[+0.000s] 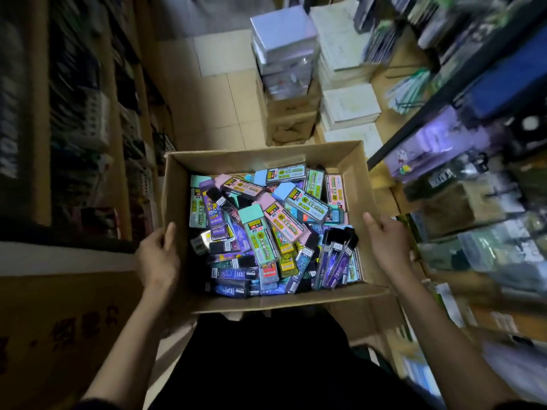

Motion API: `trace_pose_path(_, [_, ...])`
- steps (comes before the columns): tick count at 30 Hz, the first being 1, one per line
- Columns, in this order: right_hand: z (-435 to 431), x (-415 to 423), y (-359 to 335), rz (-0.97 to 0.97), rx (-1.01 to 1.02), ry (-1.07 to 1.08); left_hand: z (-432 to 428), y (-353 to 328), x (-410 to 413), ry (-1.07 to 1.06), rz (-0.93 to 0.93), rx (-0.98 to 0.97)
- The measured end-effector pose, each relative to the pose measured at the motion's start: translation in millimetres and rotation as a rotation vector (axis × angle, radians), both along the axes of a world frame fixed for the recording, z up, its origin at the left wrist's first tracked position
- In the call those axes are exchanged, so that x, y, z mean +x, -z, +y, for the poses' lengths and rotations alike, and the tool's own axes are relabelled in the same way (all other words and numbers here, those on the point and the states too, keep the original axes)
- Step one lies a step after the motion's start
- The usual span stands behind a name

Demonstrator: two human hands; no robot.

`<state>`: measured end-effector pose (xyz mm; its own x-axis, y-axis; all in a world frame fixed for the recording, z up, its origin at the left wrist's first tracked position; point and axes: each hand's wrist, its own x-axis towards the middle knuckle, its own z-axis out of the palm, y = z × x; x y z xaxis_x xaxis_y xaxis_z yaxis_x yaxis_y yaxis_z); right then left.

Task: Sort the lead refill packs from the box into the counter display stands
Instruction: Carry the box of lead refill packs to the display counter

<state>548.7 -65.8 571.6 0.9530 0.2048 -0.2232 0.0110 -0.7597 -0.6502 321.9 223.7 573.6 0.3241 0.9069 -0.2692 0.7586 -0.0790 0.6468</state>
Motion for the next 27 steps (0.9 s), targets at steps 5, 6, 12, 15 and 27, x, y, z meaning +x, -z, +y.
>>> trace_pose_path(5, [77, 106, 4, 0.031, -0.034, -0.089, 57, -3, 84, -0.058, 0.095, 0.072])
trace_pose_path(6, [94, 127, 3, 0.04, -0.044, -0.108, 69, -4, 101, -0.074, 0.115, 0.068])
trace_pose_path(12, [198, 239, -12, 0.048, -0.008, -0.156, 160, -17, 194, -0.12, 0.098, 0.067])
trace_pose_path(15, [253, 285, -15, 0.026, 0.004, -0.163, 215, -19, 241, -0.12, 0.094, 0.095])
trace_pose_path(27, [503, 455, 7, 0.01, -0.014, -0.108, 482, -17, 421, -0.105, 0.105, 0.072])
